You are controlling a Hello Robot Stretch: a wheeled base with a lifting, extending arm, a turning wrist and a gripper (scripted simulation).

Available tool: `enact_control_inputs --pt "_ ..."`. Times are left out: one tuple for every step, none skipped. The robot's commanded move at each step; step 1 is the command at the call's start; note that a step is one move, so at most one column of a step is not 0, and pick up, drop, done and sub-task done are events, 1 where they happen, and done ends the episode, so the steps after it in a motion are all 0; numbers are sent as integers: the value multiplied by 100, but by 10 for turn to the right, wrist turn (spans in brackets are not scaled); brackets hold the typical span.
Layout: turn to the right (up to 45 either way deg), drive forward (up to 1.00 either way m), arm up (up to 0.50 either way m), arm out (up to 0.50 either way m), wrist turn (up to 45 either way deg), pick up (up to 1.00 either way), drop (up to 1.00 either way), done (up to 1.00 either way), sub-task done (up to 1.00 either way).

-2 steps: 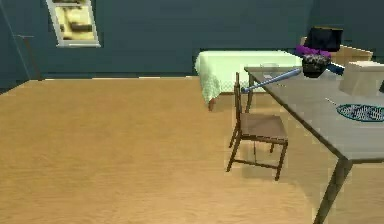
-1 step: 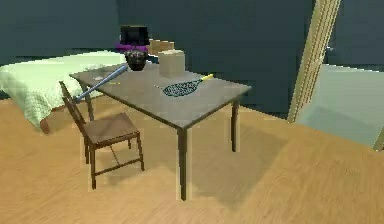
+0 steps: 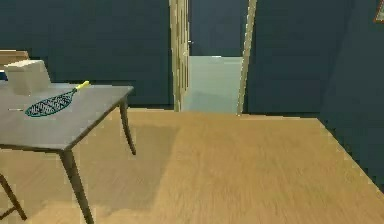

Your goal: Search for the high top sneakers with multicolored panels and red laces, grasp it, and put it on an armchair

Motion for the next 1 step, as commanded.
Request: enact_control_inputs --pt "450 0 0 0 0 0 0 0 0"
